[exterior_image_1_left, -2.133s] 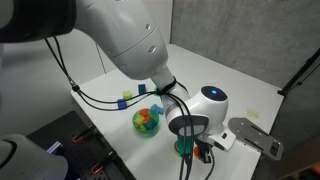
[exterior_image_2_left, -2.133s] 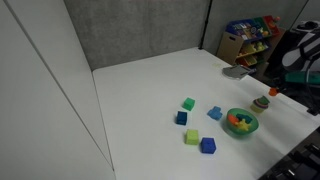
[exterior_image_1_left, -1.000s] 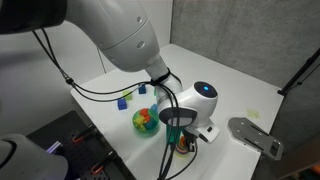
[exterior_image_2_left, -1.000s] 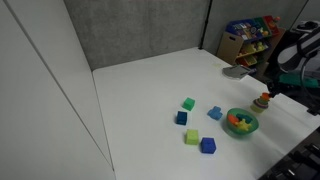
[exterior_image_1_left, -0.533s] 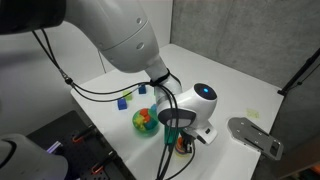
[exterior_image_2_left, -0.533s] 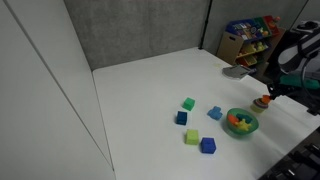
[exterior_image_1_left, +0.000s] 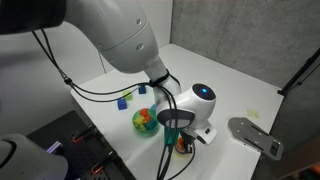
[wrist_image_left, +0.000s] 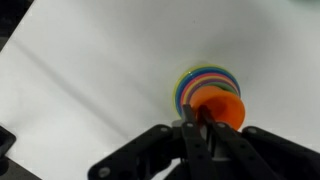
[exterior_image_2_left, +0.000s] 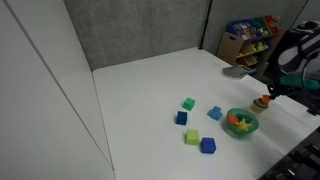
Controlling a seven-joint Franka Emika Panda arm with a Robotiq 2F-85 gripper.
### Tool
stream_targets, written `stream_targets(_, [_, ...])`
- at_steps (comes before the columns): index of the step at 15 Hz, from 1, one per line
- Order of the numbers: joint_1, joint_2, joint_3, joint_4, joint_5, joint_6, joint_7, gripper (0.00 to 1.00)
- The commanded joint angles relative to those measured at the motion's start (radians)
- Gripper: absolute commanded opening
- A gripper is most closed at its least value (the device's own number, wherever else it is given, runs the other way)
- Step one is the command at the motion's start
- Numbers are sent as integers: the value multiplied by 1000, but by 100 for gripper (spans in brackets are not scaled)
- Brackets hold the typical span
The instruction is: Pick up the orange bowl and stack it onto the stacked bowls on the bottle right of the worktop
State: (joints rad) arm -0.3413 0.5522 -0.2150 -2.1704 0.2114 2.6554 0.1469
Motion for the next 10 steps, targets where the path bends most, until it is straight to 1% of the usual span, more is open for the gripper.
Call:
stream_targets(1, [-1, -12, 6, -8, 7, 20, -27, 4])
stream_targets(10, [-5, 12, 10, -4, 5, 41, -39, 4])
